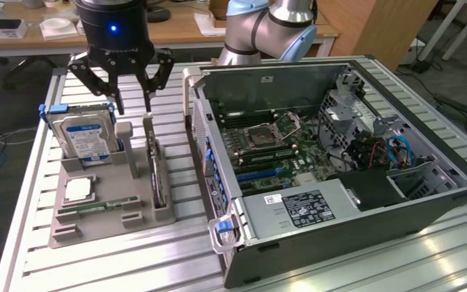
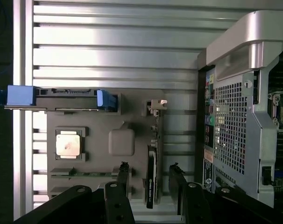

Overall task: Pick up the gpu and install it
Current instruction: 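Pick up the gpu and move the gpu toward the slot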

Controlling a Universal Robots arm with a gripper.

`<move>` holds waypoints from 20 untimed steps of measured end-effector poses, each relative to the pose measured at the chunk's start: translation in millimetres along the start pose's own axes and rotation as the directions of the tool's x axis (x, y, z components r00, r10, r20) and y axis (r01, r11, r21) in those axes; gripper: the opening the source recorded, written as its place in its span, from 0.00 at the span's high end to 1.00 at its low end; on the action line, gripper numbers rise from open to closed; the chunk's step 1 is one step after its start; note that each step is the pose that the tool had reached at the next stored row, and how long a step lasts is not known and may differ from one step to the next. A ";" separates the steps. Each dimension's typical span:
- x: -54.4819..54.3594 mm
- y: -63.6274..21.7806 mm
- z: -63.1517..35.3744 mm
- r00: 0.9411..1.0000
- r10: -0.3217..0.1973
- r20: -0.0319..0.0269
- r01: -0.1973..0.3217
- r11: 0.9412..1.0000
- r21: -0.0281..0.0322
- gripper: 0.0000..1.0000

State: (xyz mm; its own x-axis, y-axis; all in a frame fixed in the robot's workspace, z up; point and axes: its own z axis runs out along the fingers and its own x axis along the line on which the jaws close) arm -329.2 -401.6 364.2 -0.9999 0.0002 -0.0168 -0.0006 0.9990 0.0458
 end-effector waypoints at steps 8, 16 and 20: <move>0.1 -2.3 4.4 1.000 0.000 0.000 0.000 1.000 0.000 0.53; 0.1 -5.7 8.3 1.000 0.000 0.000 0.000 1.000 0.000 0.53; 0.1 -8.9 10.0 1.000 0.000 0.000 0.000 1.000 0.000 0.53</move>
State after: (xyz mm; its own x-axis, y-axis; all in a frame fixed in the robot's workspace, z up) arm -329.1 -410.1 353.8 -0.9999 0.0001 -0.0168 -0.0006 0.9990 0.0458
